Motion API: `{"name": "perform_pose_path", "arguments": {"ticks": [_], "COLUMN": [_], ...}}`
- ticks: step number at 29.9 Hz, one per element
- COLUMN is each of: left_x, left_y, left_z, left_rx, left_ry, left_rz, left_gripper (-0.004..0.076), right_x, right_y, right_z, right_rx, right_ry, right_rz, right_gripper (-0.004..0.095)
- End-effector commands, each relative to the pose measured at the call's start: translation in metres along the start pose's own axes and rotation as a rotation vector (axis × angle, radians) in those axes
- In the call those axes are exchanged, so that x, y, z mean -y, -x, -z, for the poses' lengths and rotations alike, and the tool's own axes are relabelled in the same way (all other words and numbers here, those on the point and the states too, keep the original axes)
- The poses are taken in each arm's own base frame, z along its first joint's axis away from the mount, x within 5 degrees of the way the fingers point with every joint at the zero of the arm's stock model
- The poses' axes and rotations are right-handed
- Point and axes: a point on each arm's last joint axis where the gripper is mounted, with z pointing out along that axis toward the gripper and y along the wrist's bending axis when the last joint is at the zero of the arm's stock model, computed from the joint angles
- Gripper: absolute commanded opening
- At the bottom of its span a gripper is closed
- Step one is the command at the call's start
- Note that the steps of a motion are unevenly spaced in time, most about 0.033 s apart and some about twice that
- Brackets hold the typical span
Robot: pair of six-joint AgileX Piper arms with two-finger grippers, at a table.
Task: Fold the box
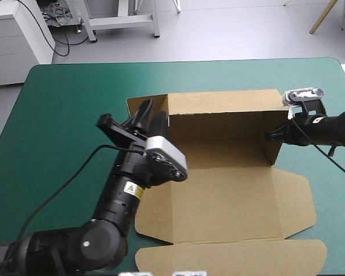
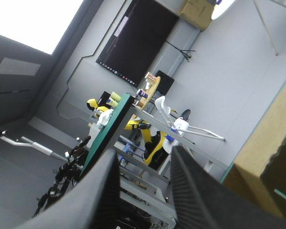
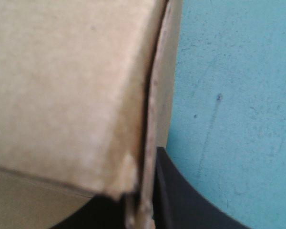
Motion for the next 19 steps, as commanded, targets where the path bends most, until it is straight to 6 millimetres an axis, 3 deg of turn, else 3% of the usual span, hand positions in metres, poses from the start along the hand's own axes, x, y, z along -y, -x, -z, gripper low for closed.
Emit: {"name": "perform_pose_path", "arguments": {"ticks": [1,4,9,14,19], "left_x": [-0.052,-0.077,-0.1,-0.107,-0.116], "left_y": [-0.004,-0.021,-0.048,-0.081,-0.126], "left_z": [0.008,0.005,-0.009,-0.031,-0.049], "left_rx": [0.054,-0.003,-0.081,-0.213,-0.389], "left_ry": [0.17,0.24,0.27,0.226,0.189], "left_rz": [0.019,0.033,0.056,0.121,0.272], "left_gripper": [0.0127,-0.0011,-0.0006,-0.0006,-0.0006], "right_x": [-0.009,-0.007,-0.007,-0.019,-0.02], "right_y": [0.013,0.017,0.025,0.038,0.057], "right_z": [0.031,0.033,0.014,-0.027,-0.067], "right_rx": [0.013,-0.055,-0.175,-0.262,-0.25], "right_ry": [0.013,0.003,0.054,0.054,0.04], "right_rz": [-0.028,-0.054,-0.076,-0.036,-0.075], "right_gripper": [0.0001,0.0001,0.0001,0.0001,0.0001]}}
